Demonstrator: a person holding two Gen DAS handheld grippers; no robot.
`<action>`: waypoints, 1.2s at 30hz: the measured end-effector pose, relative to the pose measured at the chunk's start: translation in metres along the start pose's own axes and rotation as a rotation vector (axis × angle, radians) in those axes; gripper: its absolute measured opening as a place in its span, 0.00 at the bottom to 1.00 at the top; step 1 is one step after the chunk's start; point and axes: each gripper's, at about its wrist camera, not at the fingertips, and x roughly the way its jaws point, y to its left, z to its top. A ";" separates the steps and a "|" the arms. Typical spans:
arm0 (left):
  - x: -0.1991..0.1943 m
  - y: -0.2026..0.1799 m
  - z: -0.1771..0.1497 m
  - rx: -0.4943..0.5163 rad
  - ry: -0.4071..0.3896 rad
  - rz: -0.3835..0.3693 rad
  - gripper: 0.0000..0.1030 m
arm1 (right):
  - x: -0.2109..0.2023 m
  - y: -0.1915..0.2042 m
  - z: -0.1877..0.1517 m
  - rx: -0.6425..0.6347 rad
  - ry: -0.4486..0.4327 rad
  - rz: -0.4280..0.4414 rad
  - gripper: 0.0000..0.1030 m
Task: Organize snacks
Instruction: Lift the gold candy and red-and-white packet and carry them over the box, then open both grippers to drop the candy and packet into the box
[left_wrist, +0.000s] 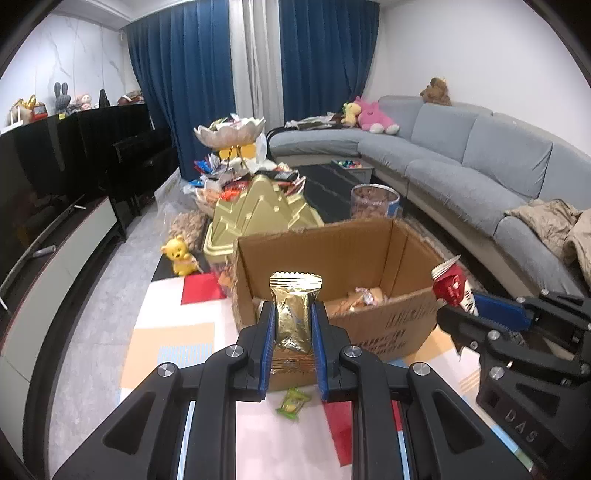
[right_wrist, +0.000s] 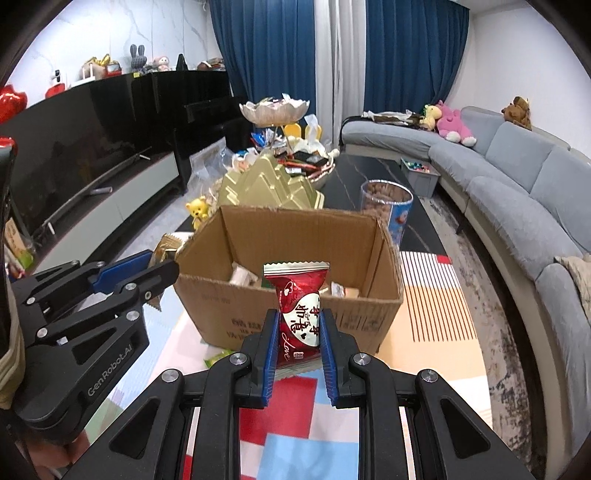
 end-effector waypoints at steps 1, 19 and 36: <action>0.000 0.000 0.004 0.000 -0.004 -0.004 0.20 | -0.001 -0.001 0.002 0.002 -0.006 0.001 0.22; 0.019 -0.001 0.030 -0.002 -0.046 -0.017 0.20 | -0.002 -0.011 0.037 0.000 -0.111 -0.035 0.22; 0.062 0.015 0.042 -0.024 -0.020 -0.001 0.20 | 0.042 -0.015 0.049 -0.017 -0.081 -0.075 0.22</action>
